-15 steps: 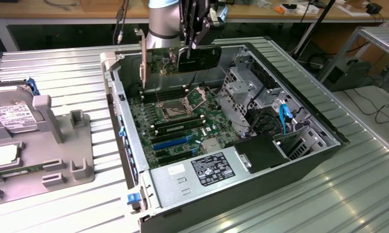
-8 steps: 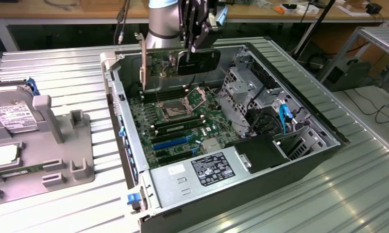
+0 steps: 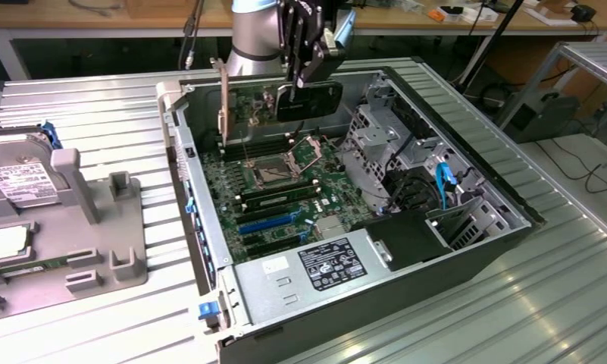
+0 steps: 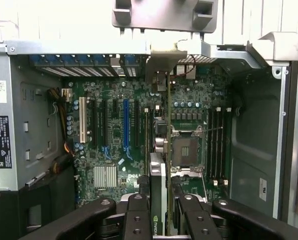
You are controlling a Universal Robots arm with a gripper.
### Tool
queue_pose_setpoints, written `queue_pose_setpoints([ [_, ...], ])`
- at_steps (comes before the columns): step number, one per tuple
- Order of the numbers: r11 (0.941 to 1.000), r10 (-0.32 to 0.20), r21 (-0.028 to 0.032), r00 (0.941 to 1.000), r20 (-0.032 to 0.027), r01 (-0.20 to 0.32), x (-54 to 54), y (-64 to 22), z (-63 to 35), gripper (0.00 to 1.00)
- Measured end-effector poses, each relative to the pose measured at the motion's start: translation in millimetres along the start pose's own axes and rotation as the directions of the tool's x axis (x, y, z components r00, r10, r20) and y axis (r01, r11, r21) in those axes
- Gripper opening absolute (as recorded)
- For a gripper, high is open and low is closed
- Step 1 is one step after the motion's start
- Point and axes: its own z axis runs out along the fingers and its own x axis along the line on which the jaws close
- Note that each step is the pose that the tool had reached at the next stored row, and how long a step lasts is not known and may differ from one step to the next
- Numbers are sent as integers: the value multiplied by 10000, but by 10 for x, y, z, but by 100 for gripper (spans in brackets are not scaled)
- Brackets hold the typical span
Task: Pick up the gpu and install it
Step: 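Insert the gpu into the slot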
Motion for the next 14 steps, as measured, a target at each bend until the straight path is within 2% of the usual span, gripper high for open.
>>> queue_pose_setpoints([
  [6, 10000, 0, 1, 10000, 2, 0, 0, 0, 15, 27],
  [14, 10000, -1, 1, 10000, 1, 1, 2, 1, 100, 27],
])
